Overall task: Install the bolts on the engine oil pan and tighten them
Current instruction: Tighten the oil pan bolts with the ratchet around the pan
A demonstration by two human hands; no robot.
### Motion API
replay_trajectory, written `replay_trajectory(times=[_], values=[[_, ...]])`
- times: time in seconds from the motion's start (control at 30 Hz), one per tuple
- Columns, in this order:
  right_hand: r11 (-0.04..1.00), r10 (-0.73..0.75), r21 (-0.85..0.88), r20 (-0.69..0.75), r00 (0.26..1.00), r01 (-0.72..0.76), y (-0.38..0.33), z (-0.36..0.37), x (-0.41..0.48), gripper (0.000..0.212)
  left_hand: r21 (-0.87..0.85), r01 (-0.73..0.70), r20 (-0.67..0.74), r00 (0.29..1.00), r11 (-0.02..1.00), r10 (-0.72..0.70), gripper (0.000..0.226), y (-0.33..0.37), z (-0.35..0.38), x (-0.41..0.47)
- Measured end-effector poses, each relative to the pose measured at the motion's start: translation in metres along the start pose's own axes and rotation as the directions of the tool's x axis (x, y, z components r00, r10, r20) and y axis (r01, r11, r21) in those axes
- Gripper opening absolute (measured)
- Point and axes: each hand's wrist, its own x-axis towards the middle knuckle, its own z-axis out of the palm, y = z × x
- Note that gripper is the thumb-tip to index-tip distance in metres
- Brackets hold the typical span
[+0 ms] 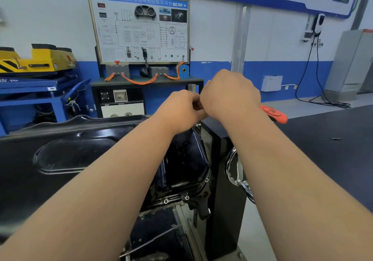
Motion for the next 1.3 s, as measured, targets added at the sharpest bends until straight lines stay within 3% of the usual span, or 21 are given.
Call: replay_trajectory(times=[0.13,0.2,0.27,0.33,0.37,0.43,0.47,0.5,0.57,0.63,0.7,0.77,0.83,0.9,1.03,1.3], values=[[0.999,-0.047,0.009,0.019,0.999,0.047,0.006,-0.001,0.001,0.028,0.013,-0.003,0.004,1.0,1.0,0.003,0.009,-0.003,0.005,0.003],[0.991,-0.137,0.022,0.083,0.987,0.135,0.011,-0.007,0.002,0.015,0.099,-0.01,0.041,0.999,0.995,0.006,0.009,-0.004,0.01,0.004],[0.983,-0.183,0.014,0.131,0.974,0.183,0.019,-0.019,0.004,0.019,0.234,0.0,0.111,0.994,0.972,-0.027,0.02,-0.005,0.017,0.003],[0.986,-0.163,0.044,0.091,0.982,0.16,0.031,-0.035,0.009,0.023,0.32,0.064,0.129,0.985,0.945,-0.111,0.027,-0.007,0.018,0.002],[0.987,-0.148,0.068,0.059,0.987,0.144,0.038,-0.044,0.01,0.024,0.297,0.133,0.076,0.984,0.945,-0.162,0.027,-0.007,0.018,0.0],[0.984,-0.134,0.121,0.024,0.991,0.13,0.051,-0.059,0.008,0.024,0.038,0.305,-0.1,0.949,0.952,-0.3,0.028,0.0,0.018,-0.01],[0.981,-0.13,0.149,0.023,0.991,0.125,0.058,-0.064,0.003,0.023,-0.18,0.375,-0.145,0.904,0.909,-0.402,0.031,0.008,0.025,-0.02],[0.977,-0.122,0.179,0.024,0.992,0.116,0.065,-0.067,-0.007,0.02,-0.411,0.436,-0.118,0.845,0.801,-0.521,0.034,0.019,0.036,-0.035],[0.966,-0.104,0.241,0.039,0.994,0.091,0.079,-0.065,-0.034,0.017,-0.717,0.575,0.182,0.699,0.394,-0.691,0.04,0.046,0.07,-0.071],[0.953,-0.091,0.296,0.081,0.992,0.064,0.091,-0.057,-0.066,0.017,-0.802,0.598,0.452,0.618,0.01,-0.643,0.047,0.068,0.101,-0.101],[0.94,-0.058,0.341,0.138,0.989,0.007,0.102,-0.048,-0.096,0.017,-0.857,0.469,0.496,0.637,-0.214,-0.589,0.047,0.078,0.121,-0.115],[0.922,-0.006,0.382,0.179,0.984,-0.064,0.112,-0.039,-0.122,0.019,-0.887,0.356,0.462,0.668,-0.295,-0.583,0.04,0.084,0.13,-0.119],[0.909,0.01,0.404,0.218,0.976,-0.1,0.119,-0.033,-0.145,0.019,-0.891,0.338,0.453,0.691,-0.303,-0.564,0.033,0.094,0.131,-0.121],[0.899,0.028,0.419,0.23,0.973,-0.125,0.126,-0.03,-0.164,0.018,-0.878,0.335,0.475,0.687,-0.341,-0.55,0.026,0.104,0.134,-0.127],[0.905,0.103,0.393,0.168,0.98,-0.162,0.138,-0.03,-0.181,0.02,-0.829,0.227,0.512,0.675,-0.511,-0.531,0.022,0.111,0.14,-0.143],[0.922,0.061,0.353,0.271,0.961,-0.158,0.132,-0.018,-0.186,0.013,-0.828,0.174,0.503,0.652,-0.533,-0.567,0.03,0.106,0.149,-0.141]])
